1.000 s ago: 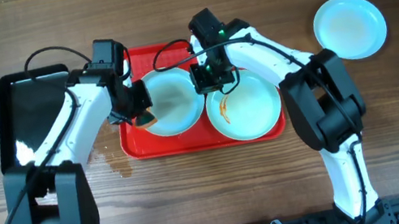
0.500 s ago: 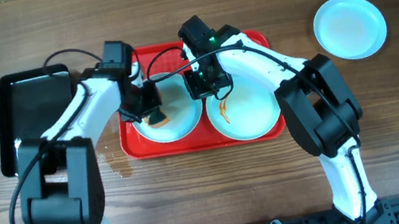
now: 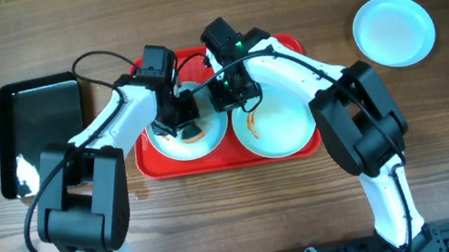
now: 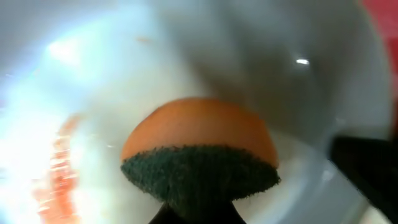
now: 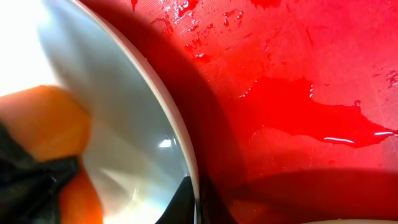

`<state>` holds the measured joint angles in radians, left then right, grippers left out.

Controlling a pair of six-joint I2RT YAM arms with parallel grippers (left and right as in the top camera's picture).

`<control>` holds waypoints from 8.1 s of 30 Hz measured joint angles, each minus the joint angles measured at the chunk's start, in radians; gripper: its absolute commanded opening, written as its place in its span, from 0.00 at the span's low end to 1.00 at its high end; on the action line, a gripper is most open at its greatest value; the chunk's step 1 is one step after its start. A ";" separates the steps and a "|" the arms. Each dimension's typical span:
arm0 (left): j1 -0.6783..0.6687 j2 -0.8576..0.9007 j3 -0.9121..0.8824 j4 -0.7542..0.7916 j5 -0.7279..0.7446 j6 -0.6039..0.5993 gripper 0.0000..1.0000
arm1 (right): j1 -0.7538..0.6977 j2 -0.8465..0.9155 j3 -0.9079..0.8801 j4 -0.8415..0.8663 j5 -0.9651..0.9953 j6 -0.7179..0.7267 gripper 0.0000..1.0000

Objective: Clean dirty plates on tray and stack at the side
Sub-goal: 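Lower the sponge onto the held plate and scrub it with the left gripper, then lift the scrubbed plate off the red tray with the right gripper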

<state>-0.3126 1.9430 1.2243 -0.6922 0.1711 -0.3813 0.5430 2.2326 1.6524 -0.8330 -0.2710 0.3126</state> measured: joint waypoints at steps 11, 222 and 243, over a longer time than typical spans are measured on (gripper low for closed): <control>-0.012 0.000 0.015 -0.092 -0.341 -0.010 0.11 | 0.000 0.000 0.000 0.000 0.000 0.000 0.04; 0.034 -0.339 0.346 -0.607 -0.278 -0.120 0.04 | 0.330 -0.419 0.000 0.256 1.381 -0.536 0.04; 0.034 -0.339 0.345 -0.602 -0.278 -0.120 0.04 | 0.078 -0.419 0.000 0.023 0.803 -0.090 0.04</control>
<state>-0.2790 1.6043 1.5696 -1.2938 -0.1070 -0.5014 0.6212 1.8133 1.6520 -0.8104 0.5323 0.2230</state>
